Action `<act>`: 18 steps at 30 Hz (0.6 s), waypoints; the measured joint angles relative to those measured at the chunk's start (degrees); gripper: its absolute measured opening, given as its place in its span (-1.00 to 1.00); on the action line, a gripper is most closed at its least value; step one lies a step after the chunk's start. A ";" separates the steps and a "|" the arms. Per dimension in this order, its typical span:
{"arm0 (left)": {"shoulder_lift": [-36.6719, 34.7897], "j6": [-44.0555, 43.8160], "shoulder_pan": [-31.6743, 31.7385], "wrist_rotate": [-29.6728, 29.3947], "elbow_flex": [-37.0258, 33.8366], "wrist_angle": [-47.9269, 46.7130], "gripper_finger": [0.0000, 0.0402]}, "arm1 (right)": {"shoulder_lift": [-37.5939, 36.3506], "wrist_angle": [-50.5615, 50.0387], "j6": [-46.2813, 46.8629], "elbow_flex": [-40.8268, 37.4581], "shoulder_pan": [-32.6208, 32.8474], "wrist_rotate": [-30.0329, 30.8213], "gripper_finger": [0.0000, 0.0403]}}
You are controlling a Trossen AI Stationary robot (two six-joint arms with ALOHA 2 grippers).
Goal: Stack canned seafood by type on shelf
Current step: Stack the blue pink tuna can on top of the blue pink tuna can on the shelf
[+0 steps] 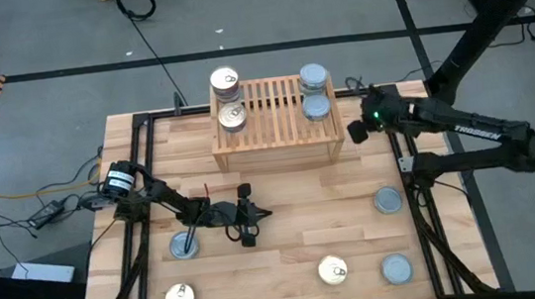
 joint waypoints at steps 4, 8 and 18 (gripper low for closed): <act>0.00 0.00 0.01 0.00 0.00 0.00 -0.98 | 0.12 -1.23 -2.11 0.00 -7.44 -0.13 -1.00; 0.00 0.00 0.01 0.02 0.00 0.00 -0.98 | 1.03 -1.68 -2.15 -1.07 -13.53 -2.29 -1.00; 0.00 -0.01 0.00 0.02 0.00 0.02 -0.98 | 10.62 3.62 -1.59 -6.88 -20.20 -2.61 -1.00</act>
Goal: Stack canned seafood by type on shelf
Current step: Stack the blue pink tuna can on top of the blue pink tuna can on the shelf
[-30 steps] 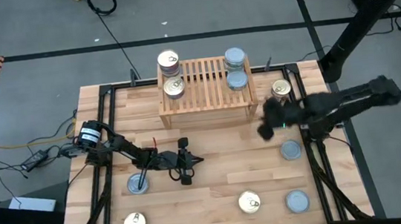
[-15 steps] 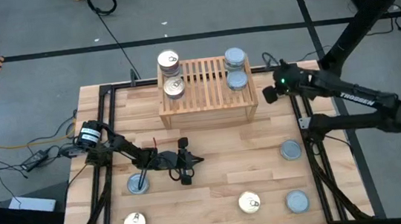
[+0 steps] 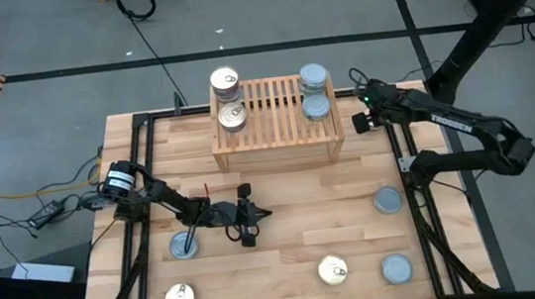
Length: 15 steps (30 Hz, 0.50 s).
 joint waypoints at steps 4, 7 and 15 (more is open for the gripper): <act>0.00 0.01 0.00 -0.02 0.00 0.00 -0.98 | 3.93 2.10 0.70 -0.97 -0.75 2.43 -1.00; 0.00 0.01 0.02 -0.02 0.00 -0.02 -0.98 | 6.77 2.05 0.70 -1.32 -1.55 2.54 -1.00; 0.00 0.01 0.02 0.00 0.00 -0.02 -0.98 | 12.06 1.83 0.73 -2.43 -3.44 2.51 -1.00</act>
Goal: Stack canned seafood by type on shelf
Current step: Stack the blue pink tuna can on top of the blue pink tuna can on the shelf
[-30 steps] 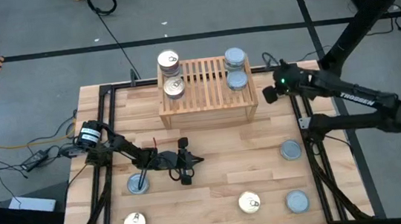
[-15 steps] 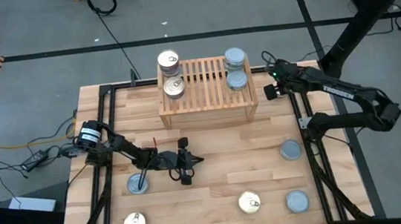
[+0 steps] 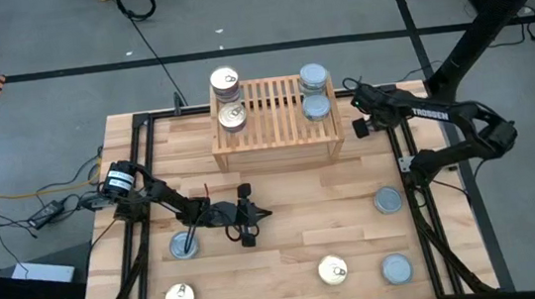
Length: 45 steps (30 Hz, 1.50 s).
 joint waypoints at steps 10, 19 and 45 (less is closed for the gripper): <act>0.00 0.00 0.00 -0.02 0.00 -0.02 -0.98 | 1.15 -3.49 -1.11 0.21 -1.00 -3.14 -1.00; 0.00 0.00 -0.01 -0.02 0.01 -0.02 -0.98 | -2.01 -12.41 -1.31 -0.09 -0.94 -12.10 -1.00; 0.00 0.00 0.00 -0.02 0.02 -0.02 -0.98 | -6.53 -37.01 -23.05 18.31 16.09 -11.09 -0.80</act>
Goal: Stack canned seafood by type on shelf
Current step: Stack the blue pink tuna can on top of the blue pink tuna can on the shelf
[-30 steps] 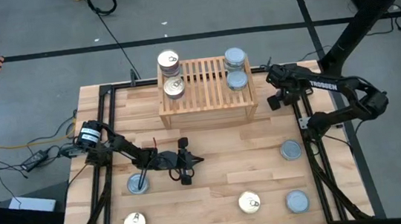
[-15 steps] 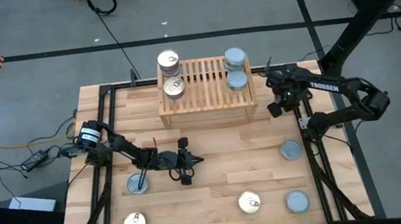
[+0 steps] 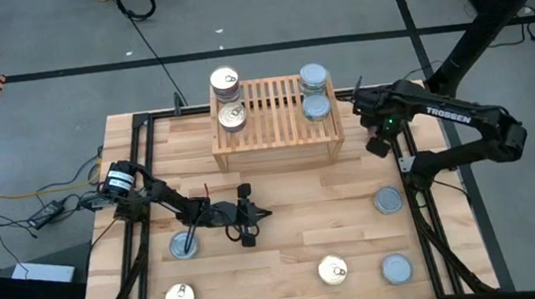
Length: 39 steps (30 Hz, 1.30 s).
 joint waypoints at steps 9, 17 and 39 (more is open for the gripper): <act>0.00 0.00 0.00 0.00 0.00 0.02 -0.98 | 0.74 -0.47 -14.76 0.49 3.36 6.28 -0.20; 0.00 0.00 0.00 0.00 0.00 -0.14 -0.98 | 3.28 3.70 -18.66 0.49 3.78 9.88 0.45; 0.00 0.01 0.00 -0.01 0.00 -0.26 -0.98 | 7.83 13.10 -32.72 -2.90 -1.80 8.48 0.57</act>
